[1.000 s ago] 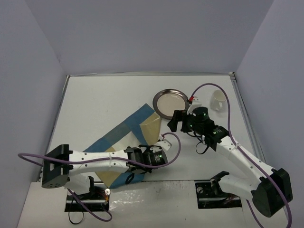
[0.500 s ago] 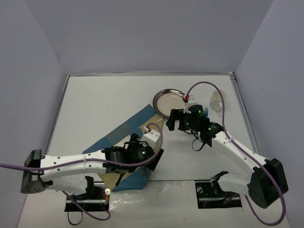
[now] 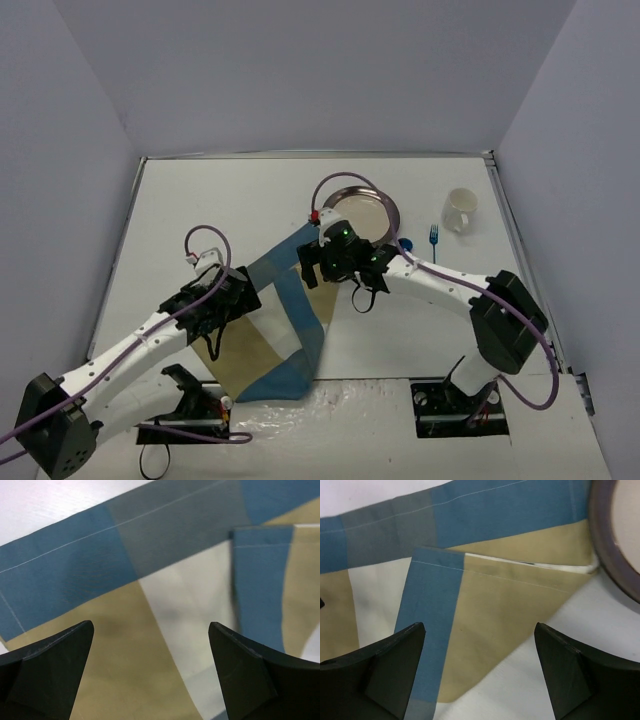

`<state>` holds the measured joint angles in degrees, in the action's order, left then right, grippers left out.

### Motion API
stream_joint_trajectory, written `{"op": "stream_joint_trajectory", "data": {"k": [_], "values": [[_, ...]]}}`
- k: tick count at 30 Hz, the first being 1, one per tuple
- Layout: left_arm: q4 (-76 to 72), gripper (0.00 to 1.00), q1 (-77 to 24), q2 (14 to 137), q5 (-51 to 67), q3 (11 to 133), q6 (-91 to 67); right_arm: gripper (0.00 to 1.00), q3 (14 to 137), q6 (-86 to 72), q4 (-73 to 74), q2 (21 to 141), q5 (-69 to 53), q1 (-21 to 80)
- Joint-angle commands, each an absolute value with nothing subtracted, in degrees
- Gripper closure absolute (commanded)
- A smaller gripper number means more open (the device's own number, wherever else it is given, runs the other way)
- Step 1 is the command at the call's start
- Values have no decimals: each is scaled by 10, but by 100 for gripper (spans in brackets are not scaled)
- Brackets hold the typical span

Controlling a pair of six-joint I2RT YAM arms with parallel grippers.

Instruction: Set the dinner table for one person

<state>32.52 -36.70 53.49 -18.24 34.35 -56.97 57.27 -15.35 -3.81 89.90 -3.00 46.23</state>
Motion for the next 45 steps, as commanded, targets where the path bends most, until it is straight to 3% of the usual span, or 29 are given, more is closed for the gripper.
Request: {"op": "stream_joint_trajectory", "data": {"k": [1,10,20,26,29,32,45], "values": [[256,3,-276,582,-133,338,-597,17,642,-129,-44,954,31,525],[171,3,-194,725,-81,324,-579,25,733,-127,-17,1071,93,583],[134,3,-170,773,-71,312,-584,37,769,-137,-4,1140,122,597],[136,4,-162,768,-69,315,-586,67,768,-148,-3,1147,163,595],[138,4,-151,773,-64,322,-582,90,762,-153,3,1130,179,593],[139,4,-137,784,-55,331,-576,100,747,-159,14,1074,193,592],[155,4,-82,866,-27,444,-552,100,475,-325,72,782,211,581]]}}
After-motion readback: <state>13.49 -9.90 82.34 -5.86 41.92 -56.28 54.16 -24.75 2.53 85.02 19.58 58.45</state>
